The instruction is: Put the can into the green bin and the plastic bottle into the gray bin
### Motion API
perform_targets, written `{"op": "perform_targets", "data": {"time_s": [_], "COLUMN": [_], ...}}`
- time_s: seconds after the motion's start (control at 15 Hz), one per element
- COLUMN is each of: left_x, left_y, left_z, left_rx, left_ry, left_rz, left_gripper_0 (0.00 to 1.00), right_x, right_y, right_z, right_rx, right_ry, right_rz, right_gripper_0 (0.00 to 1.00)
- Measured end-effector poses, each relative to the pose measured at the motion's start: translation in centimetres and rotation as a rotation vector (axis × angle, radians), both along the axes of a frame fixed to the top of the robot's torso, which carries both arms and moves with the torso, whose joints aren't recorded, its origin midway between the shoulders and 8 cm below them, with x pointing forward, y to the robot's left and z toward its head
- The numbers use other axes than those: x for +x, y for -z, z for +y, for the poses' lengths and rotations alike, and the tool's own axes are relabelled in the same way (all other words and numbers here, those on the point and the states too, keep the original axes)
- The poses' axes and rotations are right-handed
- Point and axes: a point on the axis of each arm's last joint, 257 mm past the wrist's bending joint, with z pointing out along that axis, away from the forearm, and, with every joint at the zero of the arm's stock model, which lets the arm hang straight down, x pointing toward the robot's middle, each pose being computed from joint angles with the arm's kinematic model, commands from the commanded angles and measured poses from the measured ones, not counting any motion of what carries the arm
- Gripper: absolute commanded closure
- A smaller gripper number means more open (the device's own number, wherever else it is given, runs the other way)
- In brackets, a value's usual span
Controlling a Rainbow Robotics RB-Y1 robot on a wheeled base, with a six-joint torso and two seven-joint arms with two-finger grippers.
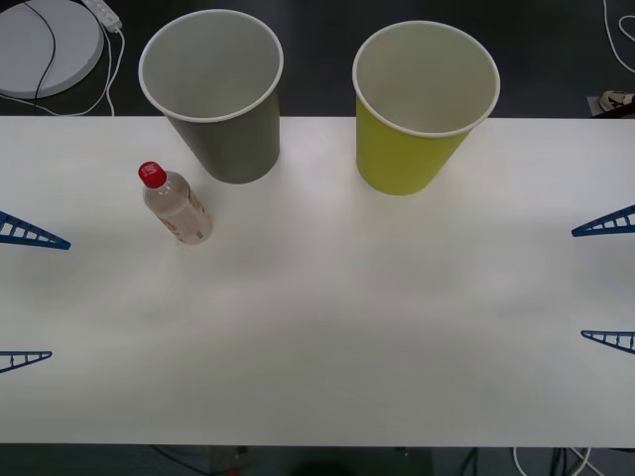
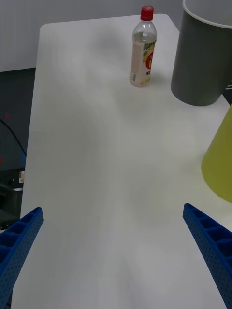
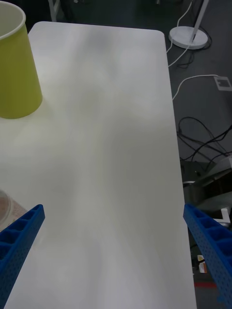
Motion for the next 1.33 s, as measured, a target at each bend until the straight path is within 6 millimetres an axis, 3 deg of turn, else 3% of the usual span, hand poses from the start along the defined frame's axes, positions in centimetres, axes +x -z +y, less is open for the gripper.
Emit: {"op": "perform_targets", "data": {"time_s": [0.6, 0.87, 1.33], "left_x": [0.5, 2.2, 6.3], "left_y": [0.0, -0.1, 2.5], "left_z": [0.5, 1.3, 2.8], "left_rx": [-0.049, -0.080, -0.133], "left_ry": [-0.030, -0.097, -0.288], "left_rz": [0.014, 0.008, -0.001], "left_gripper_0": [0.00, 0.00, 0.00], "right_x": [0.0, 0.0, 0.0], "right_y": [0.0, 0.0, 0.0], "right_z": [0.0, 0.0, 0.0], "right_rx": [0.000, 0.000, 0.000], "right_ry": [0.000, 0.000, 0.000], "right_rz": [0.000, 0.000, 0.000], "right_gripper_0": [0.00, 0.00, 0.00]}}
